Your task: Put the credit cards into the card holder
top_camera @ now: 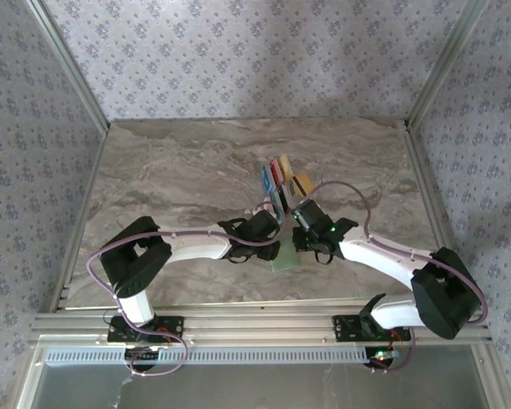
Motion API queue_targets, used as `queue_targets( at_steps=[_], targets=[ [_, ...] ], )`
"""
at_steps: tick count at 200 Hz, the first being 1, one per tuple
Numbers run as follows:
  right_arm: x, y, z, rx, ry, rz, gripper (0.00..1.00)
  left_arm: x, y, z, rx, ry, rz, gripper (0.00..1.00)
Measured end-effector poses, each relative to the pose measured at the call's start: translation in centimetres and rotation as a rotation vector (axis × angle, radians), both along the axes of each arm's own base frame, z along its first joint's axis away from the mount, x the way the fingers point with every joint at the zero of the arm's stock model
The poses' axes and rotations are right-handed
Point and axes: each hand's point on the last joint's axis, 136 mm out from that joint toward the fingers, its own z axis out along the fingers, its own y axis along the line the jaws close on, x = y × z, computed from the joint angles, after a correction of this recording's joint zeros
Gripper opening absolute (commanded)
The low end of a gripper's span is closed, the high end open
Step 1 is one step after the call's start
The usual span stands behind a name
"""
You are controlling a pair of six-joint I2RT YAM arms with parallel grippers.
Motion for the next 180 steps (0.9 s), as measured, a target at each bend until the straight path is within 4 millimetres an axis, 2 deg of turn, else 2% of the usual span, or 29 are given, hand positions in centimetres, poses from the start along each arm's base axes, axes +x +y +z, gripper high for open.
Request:
queue_targets(
  at_steps=[29, 102, 153, 180],
  targets=[
    [-0.02, -0.02, -0.03, -0.001, 0.001, 0.0, 0.25, -0.01, 0.0, -0.07, 0.001, 0.001, 0.003, 0.56],
    [-0.4, -0.3, -0.56, -0.011, 0.012, 0.001, 0.12, 0.02, -0.07, -0.13, 0.0, 0.001, 0.003, 0.55],
    [-0.52, -0.15, -0.64, -0.004, 0.018, 0.01, 0.0, 0.02, -0.09, -0.12, -0.001, 0.001, 0.003, 0.55],
    [-0.81, 0.07, -0.58, 0.021, 0.016, 0.02, 0.0, 0.06, -0.07, -0.12, -0.002, 0.002, 0.004, 0.55]
  ],
)
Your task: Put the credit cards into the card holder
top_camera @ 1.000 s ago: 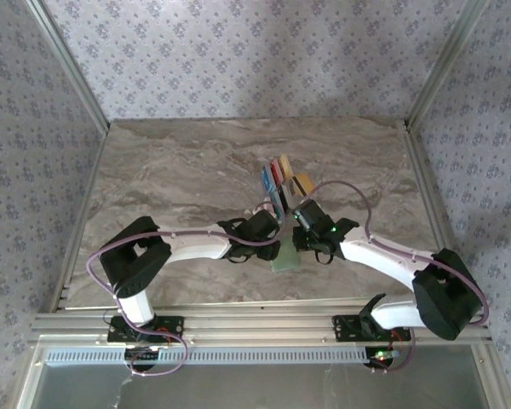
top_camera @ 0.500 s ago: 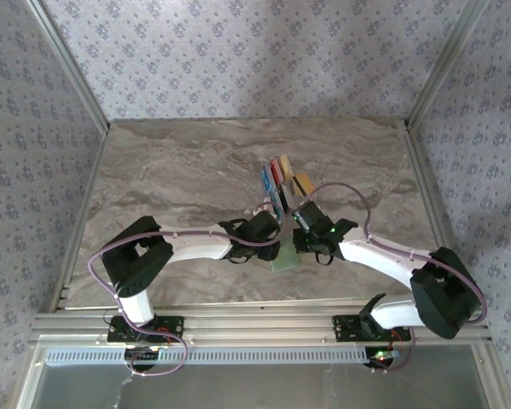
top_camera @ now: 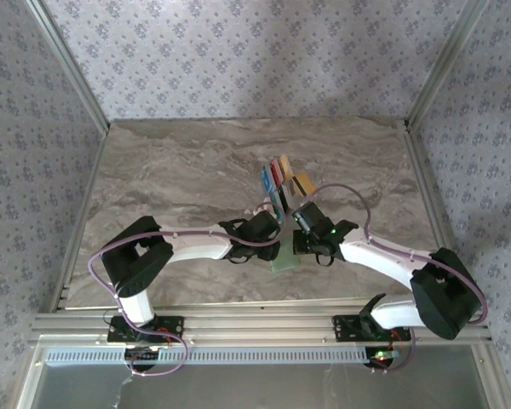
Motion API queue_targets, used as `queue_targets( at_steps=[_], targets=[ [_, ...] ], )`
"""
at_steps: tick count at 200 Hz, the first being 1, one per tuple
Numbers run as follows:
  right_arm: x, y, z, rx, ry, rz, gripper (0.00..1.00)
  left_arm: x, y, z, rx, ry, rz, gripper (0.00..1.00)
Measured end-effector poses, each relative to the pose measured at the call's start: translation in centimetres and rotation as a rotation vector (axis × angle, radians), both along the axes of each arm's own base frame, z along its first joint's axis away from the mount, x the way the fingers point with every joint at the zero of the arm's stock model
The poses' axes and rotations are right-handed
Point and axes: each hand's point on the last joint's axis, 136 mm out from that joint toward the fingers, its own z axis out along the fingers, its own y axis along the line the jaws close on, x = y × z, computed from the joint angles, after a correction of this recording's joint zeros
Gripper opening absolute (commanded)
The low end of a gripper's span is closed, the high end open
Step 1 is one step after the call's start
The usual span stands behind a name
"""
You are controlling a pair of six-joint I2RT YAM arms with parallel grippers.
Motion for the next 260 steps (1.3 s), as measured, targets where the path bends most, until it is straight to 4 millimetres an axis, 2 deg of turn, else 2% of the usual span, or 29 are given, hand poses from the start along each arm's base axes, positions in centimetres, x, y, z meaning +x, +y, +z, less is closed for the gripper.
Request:
queue_targets(
  at_steps=[50, 83, 161, 260],
  targets=[
    [-0.4, 1.3, 1.8, 0.105, -0.027, 0.038, 0.0, 0.0, 0.0, 0.0, -0.004, 0.004, 0.004, 0.54],
    [-0.7, 2.3, 2.1, 0.156, -0.02, 0.069, 0.0, 0.1, 0.0, 0.0, -0.007, 0.007, 0.006, 0.54],
    [-1.0, 4.2, 0.0, 0.197, 0.044, 0.12, 0.0, 0.0, 0.0, 0.0, -0.011, 0.011, 0.005, 0.54],
    [-1.2, 4.4, -0.9, 0.193, 0.066, 0.126, 0.0, 0.3, -0.1, -0.1, -0.033, 0.019, 0.007, 0.54]
  ],
)
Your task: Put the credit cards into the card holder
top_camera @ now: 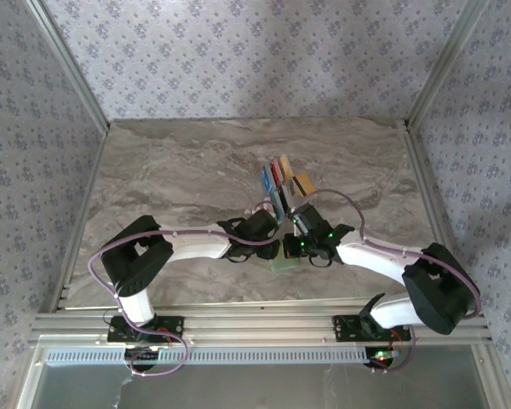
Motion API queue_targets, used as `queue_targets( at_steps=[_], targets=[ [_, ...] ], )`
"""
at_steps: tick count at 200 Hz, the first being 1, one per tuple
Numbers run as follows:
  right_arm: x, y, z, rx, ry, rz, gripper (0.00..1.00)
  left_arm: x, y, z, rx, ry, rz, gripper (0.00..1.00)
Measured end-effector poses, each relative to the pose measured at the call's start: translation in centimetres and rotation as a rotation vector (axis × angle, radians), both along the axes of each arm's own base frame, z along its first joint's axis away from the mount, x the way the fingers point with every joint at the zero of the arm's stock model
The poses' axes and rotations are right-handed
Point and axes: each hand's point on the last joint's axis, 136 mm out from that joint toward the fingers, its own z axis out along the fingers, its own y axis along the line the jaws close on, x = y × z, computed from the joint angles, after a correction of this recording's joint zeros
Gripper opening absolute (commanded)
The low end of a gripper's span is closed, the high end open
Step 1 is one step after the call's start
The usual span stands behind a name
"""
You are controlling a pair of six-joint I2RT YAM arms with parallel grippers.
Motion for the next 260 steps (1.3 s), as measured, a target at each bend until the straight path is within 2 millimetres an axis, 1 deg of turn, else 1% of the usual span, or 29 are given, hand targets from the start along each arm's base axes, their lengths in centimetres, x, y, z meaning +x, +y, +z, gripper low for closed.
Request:
queue_targets(
  at_steps=[84, 143, 172, 191, 229, 260],
  targets=[
    [0.3, 0.4, -0.8, -0.003, 0.01, -0.001, 0.0, 0.0, -0.1, 0.0, -0.006, 0.003, -0.001, 0.54],
    [0.3, 0.5, -0.8, 0.002, 0.013, -0.017, 0.0, 0.0, 0.0, -0.1, -0.012, 0.01, 0.003, 0.54],
    [0.1, 0.5, -0.5, 0.001, 0.005, -0.017, 0.0, 0.1, 0.0, -0.2, -0.024, 0.015, 0.002, 0.54],
    [-0.2, 0.0, -0.2, -0.044, -0.009, -0.022, 0.0, 0.1, 0.0, -0.2, -0.028, 0.017, 0.001, 0.54],
    [-0.1, -1.7, 1.6, -0.129, -0.055, -0.067, 0.0, 0.2, 0.0, -0.2, -0.04, 0.016, 0.002, 0.54],
    [-0.2, -3.2, 2.0, -0.167, -0.065, -0.111, 0.0, 0.1, 0.0, -0.2, -0.044, 0.016, 0.001, 0.54]
  ],
)
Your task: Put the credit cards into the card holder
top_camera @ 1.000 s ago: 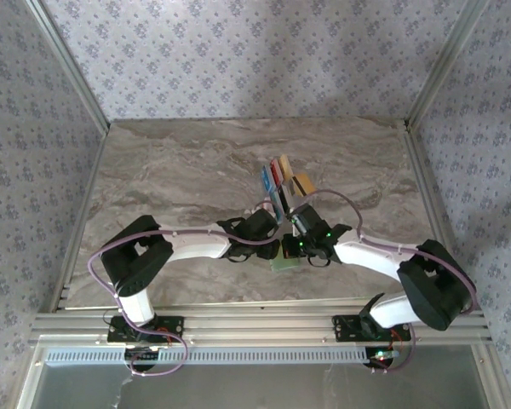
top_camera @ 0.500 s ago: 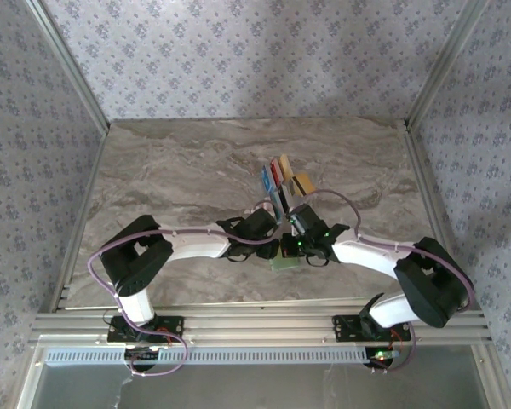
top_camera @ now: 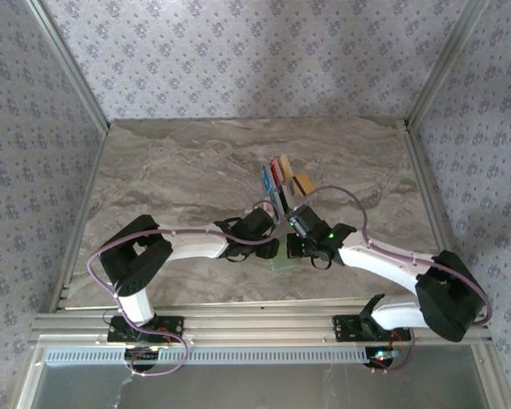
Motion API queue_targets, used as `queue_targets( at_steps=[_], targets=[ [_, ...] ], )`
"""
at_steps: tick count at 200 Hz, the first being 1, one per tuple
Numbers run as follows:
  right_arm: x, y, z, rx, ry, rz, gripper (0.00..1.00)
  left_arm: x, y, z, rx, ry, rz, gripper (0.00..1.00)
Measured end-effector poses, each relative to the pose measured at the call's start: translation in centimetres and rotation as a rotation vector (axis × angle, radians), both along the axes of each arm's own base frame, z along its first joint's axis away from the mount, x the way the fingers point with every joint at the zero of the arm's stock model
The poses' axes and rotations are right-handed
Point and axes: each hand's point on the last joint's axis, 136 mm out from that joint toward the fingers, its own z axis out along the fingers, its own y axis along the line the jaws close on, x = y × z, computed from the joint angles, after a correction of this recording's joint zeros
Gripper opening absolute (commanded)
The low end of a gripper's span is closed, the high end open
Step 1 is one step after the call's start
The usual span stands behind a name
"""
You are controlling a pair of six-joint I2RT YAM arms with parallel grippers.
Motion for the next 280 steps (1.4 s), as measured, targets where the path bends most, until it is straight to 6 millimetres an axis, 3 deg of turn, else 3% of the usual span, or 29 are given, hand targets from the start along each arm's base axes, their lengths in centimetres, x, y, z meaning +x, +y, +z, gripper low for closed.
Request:
queue_targets(
  at_steps=[17, 46, 122, 157, 186, 280],
  targets=[
    [0.0, -0.7, 0.0, -0.022, 0.001, -0.022, 0.13, 0.0, 0.0, 0.0, -0.001, -0.001, 0.001, 0.54],
    [0.0, -1.5, -0.2, -0.046, 0.003, -0.047, 0.26, 0.0, 0.0, 0.0, -0.002, -0.001, 0.0, 0.54],
    [-0.2, -1.0, -0.1, -0.045, -0.003, -0.022, 0.46, 0.1, 0.1, 0.0, -0.015, -0.005, 0.002, 0.54],
    [-0.2, -0.1, 0.2, -0.049, -0.012, 0.016, 0.45, 0.1, 0.1, 0.0, -0.018, -0.004, 0.002, 0.54],
    [0.4, 0.5, 0.1, -0.064, -0.009, 0.023, 0.37, 0.0, 0.1, 0.1, -0.023, -0.008, 0.002, 0.54],
    [0.5, 0.4, -0.5, -0.098, 0.008, 0.03, 0.26, 0.1, 0.1, 0.1, -0.028, -0.01, 0.002, 0.54]
  ],
)
